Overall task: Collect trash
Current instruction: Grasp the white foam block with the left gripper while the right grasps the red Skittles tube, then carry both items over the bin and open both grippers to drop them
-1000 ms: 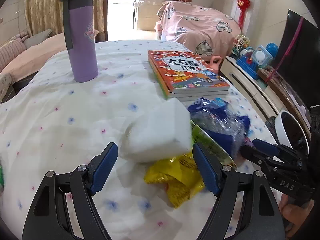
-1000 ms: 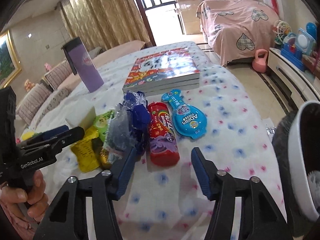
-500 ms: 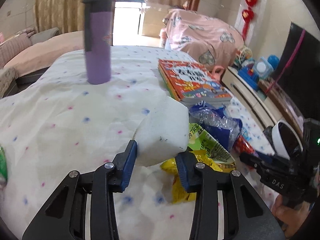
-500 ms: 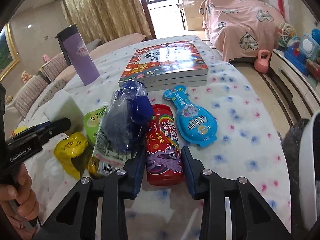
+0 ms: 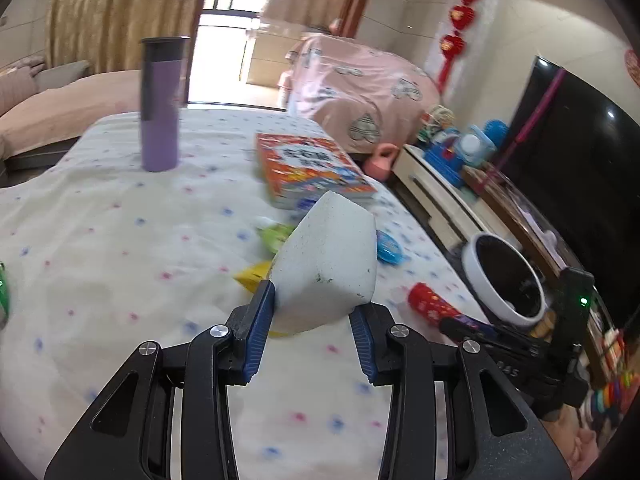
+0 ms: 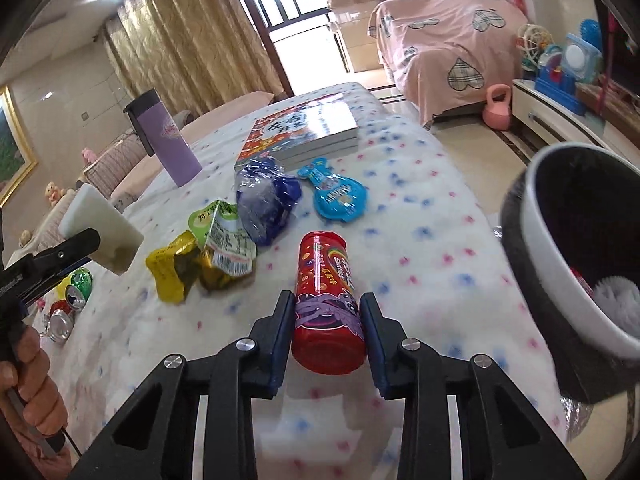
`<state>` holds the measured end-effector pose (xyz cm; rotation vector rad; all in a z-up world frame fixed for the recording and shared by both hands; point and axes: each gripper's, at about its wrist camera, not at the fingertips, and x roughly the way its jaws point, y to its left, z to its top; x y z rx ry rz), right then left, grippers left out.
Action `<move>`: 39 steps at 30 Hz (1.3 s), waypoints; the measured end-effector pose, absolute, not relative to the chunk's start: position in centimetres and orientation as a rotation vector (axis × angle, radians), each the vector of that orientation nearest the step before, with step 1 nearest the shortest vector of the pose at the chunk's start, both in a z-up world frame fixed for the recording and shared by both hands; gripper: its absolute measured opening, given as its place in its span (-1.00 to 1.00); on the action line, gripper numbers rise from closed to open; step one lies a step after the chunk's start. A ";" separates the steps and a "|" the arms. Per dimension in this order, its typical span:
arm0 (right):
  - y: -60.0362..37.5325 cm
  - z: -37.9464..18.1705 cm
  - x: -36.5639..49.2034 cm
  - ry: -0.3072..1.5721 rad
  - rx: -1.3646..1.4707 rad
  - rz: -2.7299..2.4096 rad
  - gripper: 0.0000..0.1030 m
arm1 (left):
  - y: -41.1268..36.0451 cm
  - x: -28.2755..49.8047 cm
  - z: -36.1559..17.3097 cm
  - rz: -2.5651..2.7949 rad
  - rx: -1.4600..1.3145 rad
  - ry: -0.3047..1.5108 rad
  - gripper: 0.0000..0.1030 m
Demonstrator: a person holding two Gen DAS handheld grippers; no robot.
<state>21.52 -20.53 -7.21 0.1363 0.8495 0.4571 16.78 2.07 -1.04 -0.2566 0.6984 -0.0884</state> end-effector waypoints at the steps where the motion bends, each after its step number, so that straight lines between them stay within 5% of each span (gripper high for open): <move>1: -20.7 -7.2 21.3 0.854 0.135 0.456 -0.35 | 1.5 16.7 -1.1 -0.097 -0.253 0.703 -0.29; 17: -21.0 -8.8 22.0 0.898 0.130 0.465 -0.33 | -3.4 16.4 -2.1 -0.176 -0.197 0.771 -0.29; 39: -37.1 -3.9 19.4 0.744 0.300 0.243 -0.33 | -17.5 20.6 -0.6 -0.424 -0.055 0.786 -0.29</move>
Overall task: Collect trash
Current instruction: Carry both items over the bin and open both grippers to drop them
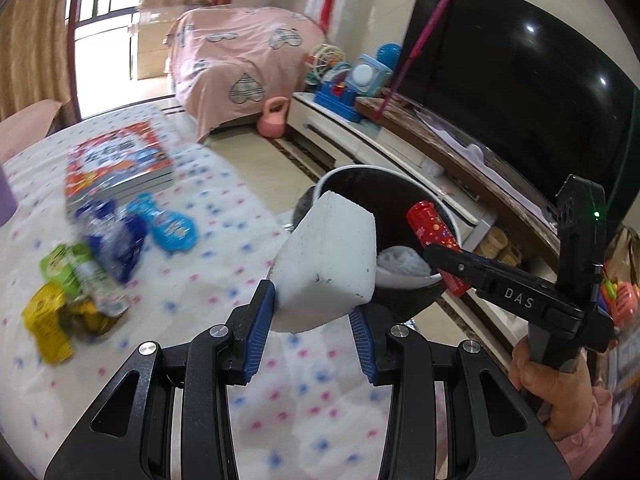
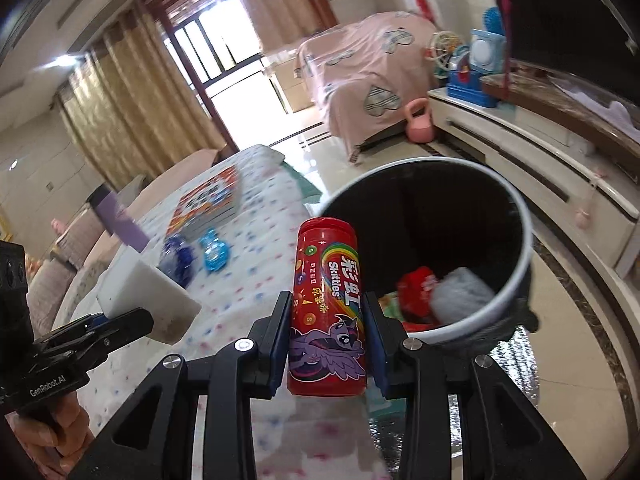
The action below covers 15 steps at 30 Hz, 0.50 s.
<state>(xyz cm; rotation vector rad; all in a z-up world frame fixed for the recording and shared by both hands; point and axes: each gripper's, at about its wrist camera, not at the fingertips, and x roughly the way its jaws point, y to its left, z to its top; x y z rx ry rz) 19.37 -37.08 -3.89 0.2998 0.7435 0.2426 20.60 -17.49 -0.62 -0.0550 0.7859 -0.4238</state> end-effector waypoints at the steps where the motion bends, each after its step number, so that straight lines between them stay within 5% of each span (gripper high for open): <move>1: -37.5 -3.9 19.5 0.743 0.303 0.233 -0.33 | -18.0 20.9 -0.5 -0.430 -0.048 0.785 -0.29; 15: -41.3 -4.2 22.3 0.748 0.338 0.183 -0.33 | -23.5 24.3 -0.3 -0.492 0.002 0.810 -0.29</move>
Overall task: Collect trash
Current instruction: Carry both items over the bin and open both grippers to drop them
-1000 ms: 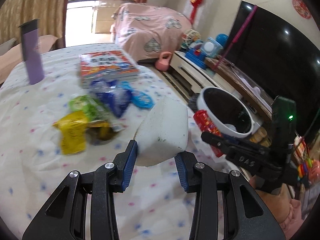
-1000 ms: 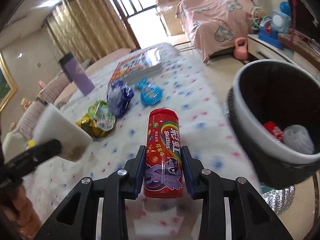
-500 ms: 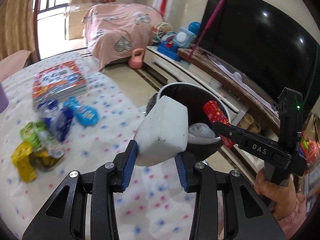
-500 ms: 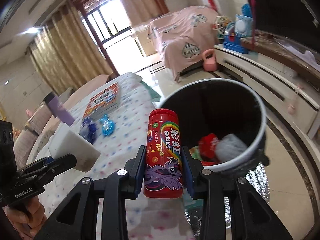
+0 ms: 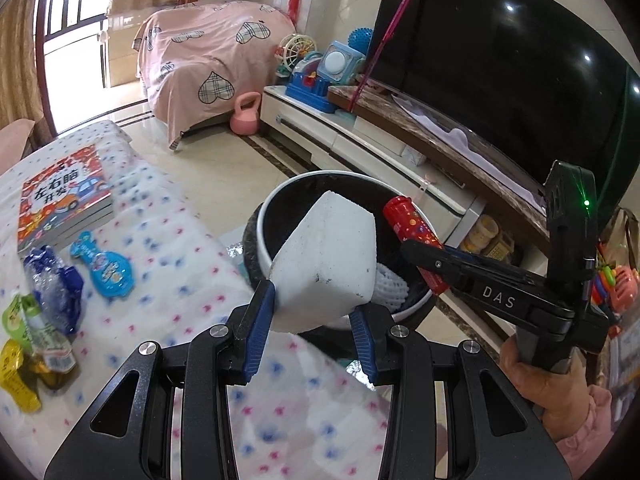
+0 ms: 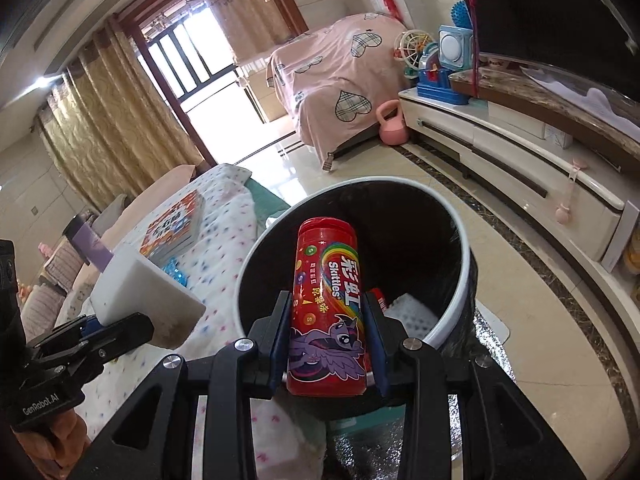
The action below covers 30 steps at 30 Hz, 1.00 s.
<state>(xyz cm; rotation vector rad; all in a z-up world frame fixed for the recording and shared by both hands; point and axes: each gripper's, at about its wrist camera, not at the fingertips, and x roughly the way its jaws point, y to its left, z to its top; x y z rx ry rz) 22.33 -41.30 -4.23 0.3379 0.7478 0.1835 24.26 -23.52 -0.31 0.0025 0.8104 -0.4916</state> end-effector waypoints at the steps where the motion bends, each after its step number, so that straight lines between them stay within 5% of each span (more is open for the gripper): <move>1: -41.5 -4.3 22.6 0.749 0.340 0.181 -0.33 | -23.8 24.6 -0.3 -0.494 0.003 0.814 -0.29; 21: -43.6 -4.6 25.8 0.777 0.326 0.139 -0.33 | -28.1 28.8 -1.8 -0.514 0.020 0.850 -0.26; 26: -43.9 -5.3 26.4 0.803 0.321 0.131 -0.32 | -28.1 29.2 -2.5 -0.479 0.026 0.874 0.10; 30: -44.1 -5.5 26.3 0.807 0.331 0.129 -0.11 | -27.2 28.5 -2.1 -0.478 0.010 0.855 0.33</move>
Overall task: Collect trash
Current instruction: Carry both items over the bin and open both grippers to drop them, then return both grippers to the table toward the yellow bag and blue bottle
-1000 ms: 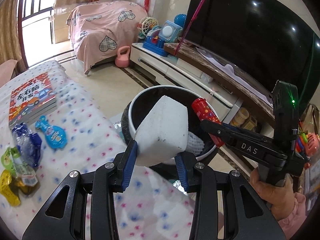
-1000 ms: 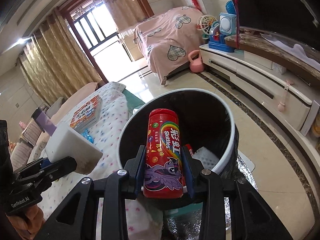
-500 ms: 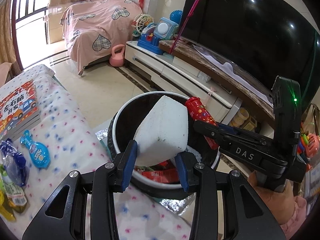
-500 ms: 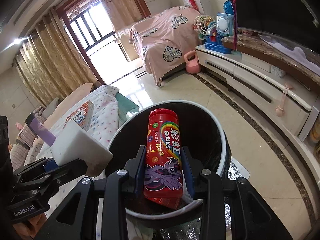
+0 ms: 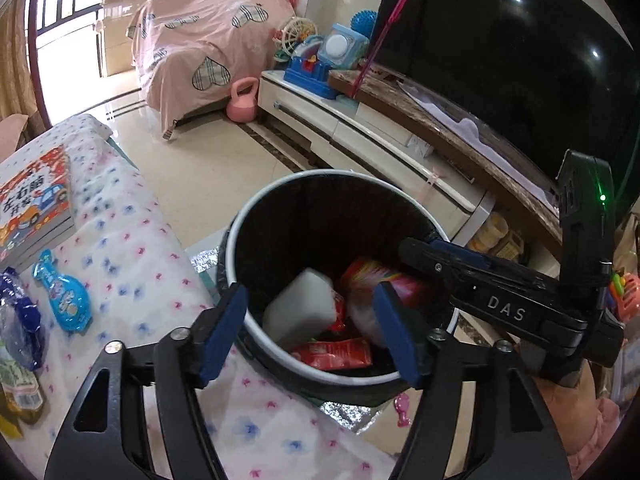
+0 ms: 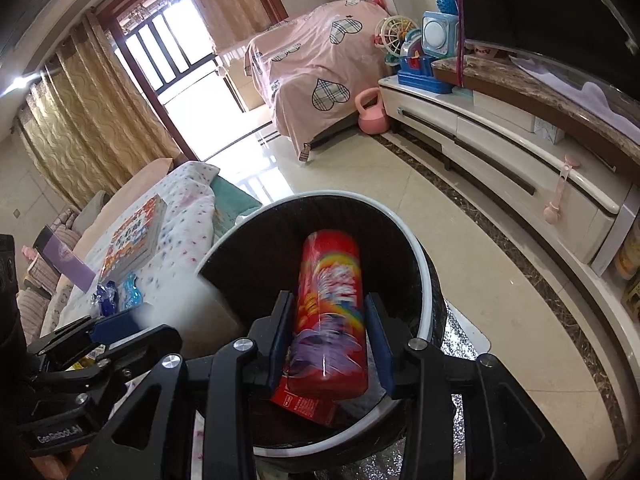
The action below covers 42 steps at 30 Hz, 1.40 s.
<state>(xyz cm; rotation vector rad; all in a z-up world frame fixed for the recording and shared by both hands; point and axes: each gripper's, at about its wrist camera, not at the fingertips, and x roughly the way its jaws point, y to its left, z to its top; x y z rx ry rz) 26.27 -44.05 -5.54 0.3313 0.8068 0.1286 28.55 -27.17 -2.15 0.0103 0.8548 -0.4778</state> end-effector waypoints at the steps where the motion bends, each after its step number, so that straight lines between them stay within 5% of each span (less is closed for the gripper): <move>1: -44.1 -5.4 26.0 0.799 0.337 0.131 0.03 | -26.9 28.2 -2.0 -0.478 0.007 0.847 0.37; 9: -43.3 -4.3 23.7 0.732 0.389 0.144 0.86 | -22.5 24.5 -1.7 -0.433 -0.020 0.813 0.50; 42: -22.8 -4.7 20.7 0.698 0.160 0.403 0.97 | 1.5 16.8 -5.6 -0.023 -0.308 0.826 0.52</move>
